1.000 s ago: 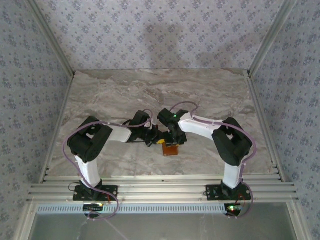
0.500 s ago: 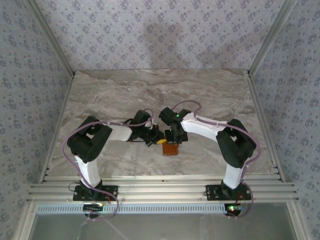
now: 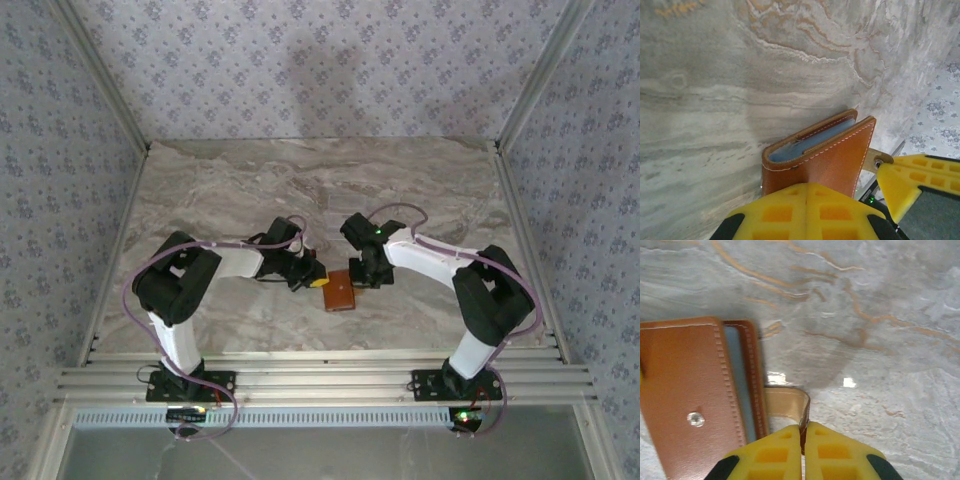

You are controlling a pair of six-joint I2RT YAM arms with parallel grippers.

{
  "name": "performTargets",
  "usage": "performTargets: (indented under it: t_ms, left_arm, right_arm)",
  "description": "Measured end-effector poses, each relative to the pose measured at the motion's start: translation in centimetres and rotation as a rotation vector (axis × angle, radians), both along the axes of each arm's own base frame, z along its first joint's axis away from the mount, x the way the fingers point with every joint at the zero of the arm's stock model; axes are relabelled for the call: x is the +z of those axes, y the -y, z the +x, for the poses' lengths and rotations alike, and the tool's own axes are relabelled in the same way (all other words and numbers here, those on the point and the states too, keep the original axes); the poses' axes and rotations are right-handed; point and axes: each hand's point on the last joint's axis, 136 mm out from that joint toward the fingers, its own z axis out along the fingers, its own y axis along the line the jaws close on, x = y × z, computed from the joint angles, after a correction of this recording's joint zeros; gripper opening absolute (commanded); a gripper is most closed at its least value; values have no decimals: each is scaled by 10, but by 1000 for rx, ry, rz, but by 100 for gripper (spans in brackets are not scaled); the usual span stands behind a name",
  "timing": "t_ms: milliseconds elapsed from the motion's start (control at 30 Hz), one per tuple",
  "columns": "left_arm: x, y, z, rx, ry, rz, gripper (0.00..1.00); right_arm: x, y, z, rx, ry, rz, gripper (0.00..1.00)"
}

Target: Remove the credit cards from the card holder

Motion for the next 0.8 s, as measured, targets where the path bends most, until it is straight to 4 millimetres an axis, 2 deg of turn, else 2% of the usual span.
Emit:
performTargets:
  t_ms: [133, 267, 367, 567, 800]
  left_arm:
    - [1, -4, -1, -3, 0, 37, 0]
    - [2, -10, -1, -6, 1, 88, 4]
    - [4, -16, -1, -5, 8, 137, 7]
    - [8, -26, -5, -6, 12, 223, 9]
    - [19, -22, -8, -37, 46, 285, 11]
  right_arm:
    - [-6, 8, -4, -20, -17, 3, 18]
    - [-2, 7, -5, -29, -15, 49, 28]
    - [4, 4, -4, -39, -6, 112, 34]
    - [6, -5, 2, -55, 0, 220, 38]
    - [12, -21, 10, -30, 29, 311, 52]
